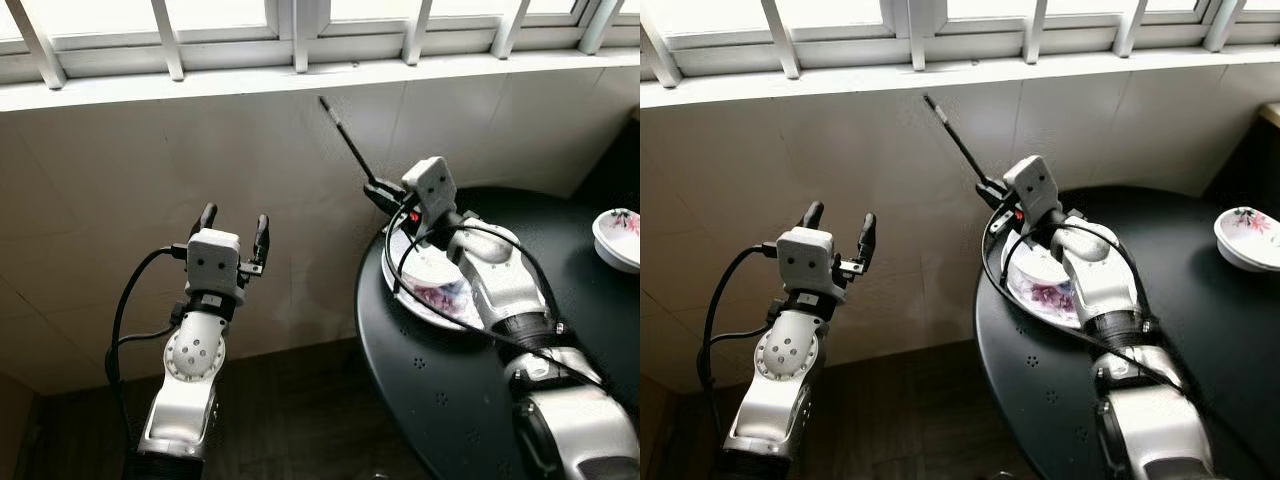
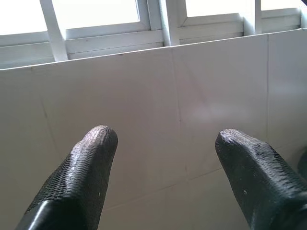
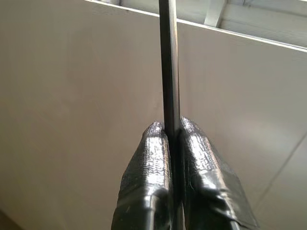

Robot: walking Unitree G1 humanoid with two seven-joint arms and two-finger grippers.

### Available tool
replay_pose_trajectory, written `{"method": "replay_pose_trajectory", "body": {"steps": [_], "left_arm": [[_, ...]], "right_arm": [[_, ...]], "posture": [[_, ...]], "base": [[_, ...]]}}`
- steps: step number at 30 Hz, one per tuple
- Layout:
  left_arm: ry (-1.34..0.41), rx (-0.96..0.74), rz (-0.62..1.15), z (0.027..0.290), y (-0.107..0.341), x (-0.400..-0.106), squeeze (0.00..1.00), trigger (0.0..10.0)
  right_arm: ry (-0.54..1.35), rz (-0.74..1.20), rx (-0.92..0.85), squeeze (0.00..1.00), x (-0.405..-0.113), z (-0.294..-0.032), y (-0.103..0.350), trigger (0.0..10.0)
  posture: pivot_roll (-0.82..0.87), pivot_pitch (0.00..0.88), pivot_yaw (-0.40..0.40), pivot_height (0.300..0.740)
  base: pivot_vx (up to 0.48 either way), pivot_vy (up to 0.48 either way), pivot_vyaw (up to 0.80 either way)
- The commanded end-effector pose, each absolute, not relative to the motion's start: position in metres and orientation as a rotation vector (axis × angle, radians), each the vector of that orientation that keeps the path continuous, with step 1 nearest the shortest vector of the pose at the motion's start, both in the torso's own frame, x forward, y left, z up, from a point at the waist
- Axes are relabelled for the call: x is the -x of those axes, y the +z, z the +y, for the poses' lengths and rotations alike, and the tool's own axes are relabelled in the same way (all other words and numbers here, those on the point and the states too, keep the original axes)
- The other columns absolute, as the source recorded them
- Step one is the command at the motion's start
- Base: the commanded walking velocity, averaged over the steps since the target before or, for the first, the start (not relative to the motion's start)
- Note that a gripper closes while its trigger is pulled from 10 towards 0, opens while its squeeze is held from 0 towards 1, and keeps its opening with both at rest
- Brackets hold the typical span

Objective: Kitchen organization

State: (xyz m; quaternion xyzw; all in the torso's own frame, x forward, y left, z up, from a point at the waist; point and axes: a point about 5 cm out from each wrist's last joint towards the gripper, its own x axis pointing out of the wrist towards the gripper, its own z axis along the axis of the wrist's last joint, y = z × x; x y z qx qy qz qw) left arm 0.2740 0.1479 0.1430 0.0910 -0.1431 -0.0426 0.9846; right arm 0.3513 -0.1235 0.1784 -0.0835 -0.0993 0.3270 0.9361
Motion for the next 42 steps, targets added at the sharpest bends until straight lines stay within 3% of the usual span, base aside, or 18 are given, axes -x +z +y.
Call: {"method": "replay_pose_trajectory", "body": {"steps": [1,7,20,37,42], "left_arm": [[-0.083,-0.183,-0.269,0.149,0.141,-0.276,0.00,10.0],[-0.077,-0.177,-0.267,0.149,0.141,-0.277,0.00,10.0],[-0.071,-0.153,-0.243,0.149,0.138,-0.278,0.00,10.0],[-0.084,-0.151,-0.223,0.148,0.136,-0.277,0.00,10.0],[-0.081,-0.168,-0.258,0.147,0.139,-0.275,0.00,10.0]], "right_arm": [[0.652,-0.202,0.135,0.00,-0.348,-0.122,0.185,0.0],[0.668,-0.138,0.010,0.00,-0.338,-0.110,0.179,0.0],[0.654,-0.122,0.003,0.00,-0.322,-0.097,0.180,0.0],[0.624,-0.099,0.003,0.00,-0.317,-0.093,0.173,0.0],[0.620,-0.101,0.004,0.00,-0.317,-0.092,0.173,0.0]], "posture": [[0.05,0.016,-0.050,0.740],[0.05,0.009,-0.054,0.740],[0.05,0.002,-0.058,0.740],[0.05,0.001,-0.059,0.740],[0.05,0.000,-0.060,0.740]], "base": [[0.000,0.000,0.00],[0.000,0.000,0.33],[0.000,0.000,0.80],[0.000,0.454,0.80],[0.000,0.000,0.80]]}}
